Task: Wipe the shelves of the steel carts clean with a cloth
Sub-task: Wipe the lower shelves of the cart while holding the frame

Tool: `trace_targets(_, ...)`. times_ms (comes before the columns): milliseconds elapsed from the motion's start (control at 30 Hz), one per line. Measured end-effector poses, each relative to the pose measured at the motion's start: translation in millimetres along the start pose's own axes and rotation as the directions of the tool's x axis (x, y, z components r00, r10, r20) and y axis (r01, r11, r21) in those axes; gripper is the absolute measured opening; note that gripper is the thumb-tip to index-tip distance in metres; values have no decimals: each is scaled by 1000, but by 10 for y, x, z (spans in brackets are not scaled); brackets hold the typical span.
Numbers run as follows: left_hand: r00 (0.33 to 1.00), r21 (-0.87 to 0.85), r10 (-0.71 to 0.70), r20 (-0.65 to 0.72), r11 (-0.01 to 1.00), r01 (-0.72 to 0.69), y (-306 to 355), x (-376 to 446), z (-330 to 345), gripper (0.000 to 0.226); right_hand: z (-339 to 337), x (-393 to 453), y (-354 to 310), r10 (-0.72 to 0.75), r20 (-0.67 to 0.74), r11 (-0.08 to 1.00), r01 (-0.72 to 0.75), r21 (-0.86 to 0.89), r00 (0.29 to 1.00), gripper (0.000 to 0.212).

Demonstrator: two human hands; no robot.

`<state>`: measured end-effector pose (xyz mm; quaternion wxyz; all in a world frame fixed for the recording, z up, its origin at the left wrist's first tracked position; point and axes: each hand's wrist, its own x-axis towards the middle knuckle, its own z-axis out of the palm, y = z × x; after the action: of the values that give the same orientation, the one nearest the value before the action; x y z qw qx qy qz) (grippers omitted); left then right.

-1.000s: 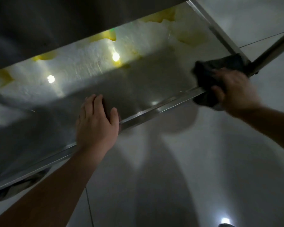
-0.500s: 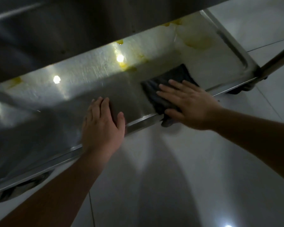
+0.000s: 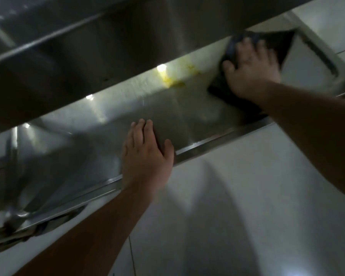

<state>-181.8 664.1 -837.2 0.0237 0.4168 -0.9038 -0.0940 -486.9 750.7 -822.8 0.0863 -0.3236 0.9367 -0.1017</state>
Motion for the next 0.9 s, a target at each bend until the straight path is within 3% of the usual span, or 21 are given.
trace_targets(100,1000,9,-5,17,1000,4,8,-3,-32,68,257,-303,-827,-287,71,955,292,-58,955,75)
trace_targets(200,1000,-3,4,24,1000,-4,-11,-21,-47,67,421,-574,-1245,-585,168,796,602,-68,793,71)
trace_targets(267,1000,-16,7,20,1000,-6,-25,-26,-61,70,414,-560,-1184,-655,195,735,676,-60,730,69)
trace_targets(333,1000,-35,4,11,999,-4,-41,-13,-57,71,340,-428,-953,-632,156,759,647,-74,759,70)
trace_targets(400,1000,-40,6,-1,999,-6,-52,3,-40,71,221,-229,-525,-507,77,853,513,-97,858,73)
trace_targets(500,1000,-27,5,-12,1000,-6,-44,-6,-35,72,24,70,464,-125,-135,985,107,-133,983,71)
trace_targets(567,1000,-7,14,22,1000,-14,-18,-7,-33,72,-34,157,1014,223,-162,967,-240,-92,961,84)
trace_targets(633,997,7,6,71,1000,-6,-15,11,-43,70,-3,155,998,423,-115,905,-425,4,899,92)
trace_targets(733,992,-11,39,116,999,-38,-20,31,-133,68,74,26,316,360,-99,933,-358,39,928,94)
trace_targets(833,993,37,87,86,995,-90,-210,-3,-241,64,239,-231,-608,39,-13,999,-39,-3,999,86)
trace_targets(900,999,44,-29,29,999,28,-500,-76,-327,60,397,-485,-1238,-156,33,987,157,-35,987,81)
